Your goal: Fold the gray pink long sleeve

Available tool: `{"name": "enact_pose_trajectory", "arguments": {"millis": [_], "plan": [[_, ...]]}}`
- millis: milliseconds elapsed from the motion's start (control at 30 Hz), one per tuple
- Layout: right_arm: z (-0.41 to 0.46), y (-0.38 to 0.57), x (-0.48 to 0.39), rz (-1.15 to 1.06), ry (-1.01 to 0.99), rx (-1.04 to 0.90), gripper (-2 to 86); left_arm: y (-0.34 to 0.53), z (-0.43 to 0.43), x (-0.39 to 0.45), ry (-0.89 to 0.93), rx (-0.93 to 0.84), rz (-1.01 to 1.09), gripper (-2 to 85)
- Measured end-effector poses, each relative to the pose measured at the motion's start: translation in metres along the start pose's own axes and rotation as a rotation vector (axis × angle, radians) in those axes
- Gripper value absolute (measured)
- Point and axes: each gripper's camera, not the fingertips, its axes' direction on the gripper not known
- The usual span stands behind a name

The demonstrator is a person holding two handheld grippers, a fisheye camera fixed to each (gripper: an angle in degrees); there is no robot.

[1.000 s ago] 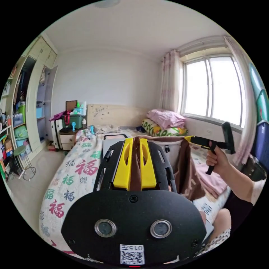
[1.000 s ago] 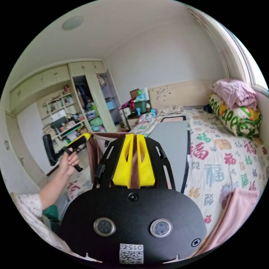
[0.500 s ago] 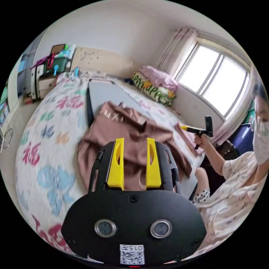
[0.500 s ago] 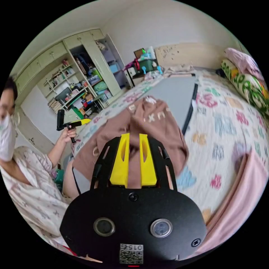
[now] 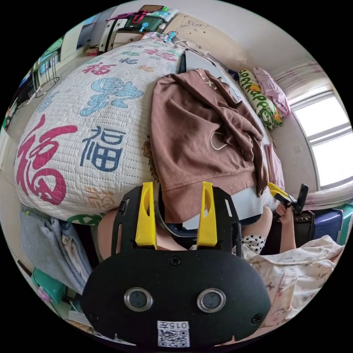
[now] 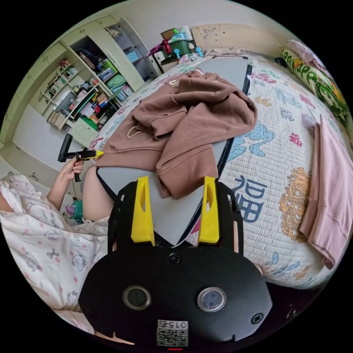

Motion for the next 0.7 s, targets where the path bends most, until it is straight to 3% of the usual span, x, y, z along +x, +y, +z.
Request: {"name": "enact_pose_trajectory", "arguments": {"millis": [133, 367, 500, 700], "plan": [[0.009, 0.007, -0.022, -0.037, 0.040, -0.003, 16.3, 0.003, 0.002, 0.006, 0.011, -0.003, 0.010, 14.4], [0.042, -0.016, -0.034, -0.049, 0.327, 0.012, 11.9, 0.013, -0.001, 0.006, 0.086, 0.027, -0.010, 9.1], [-0.003, -0.015, 0.007, 0.102, 0.137, 0.087, 4.4, 0.013, -0.012, 0.022, 0.052, 0.041, 0.035, 5.3], [-0.108, 0.014, 0.085, 0.283, -0.057, 0.189, 2.6, 0.018, -0.059, 0.032, 0.088, 0.140, 0.074, 1.2]]}}
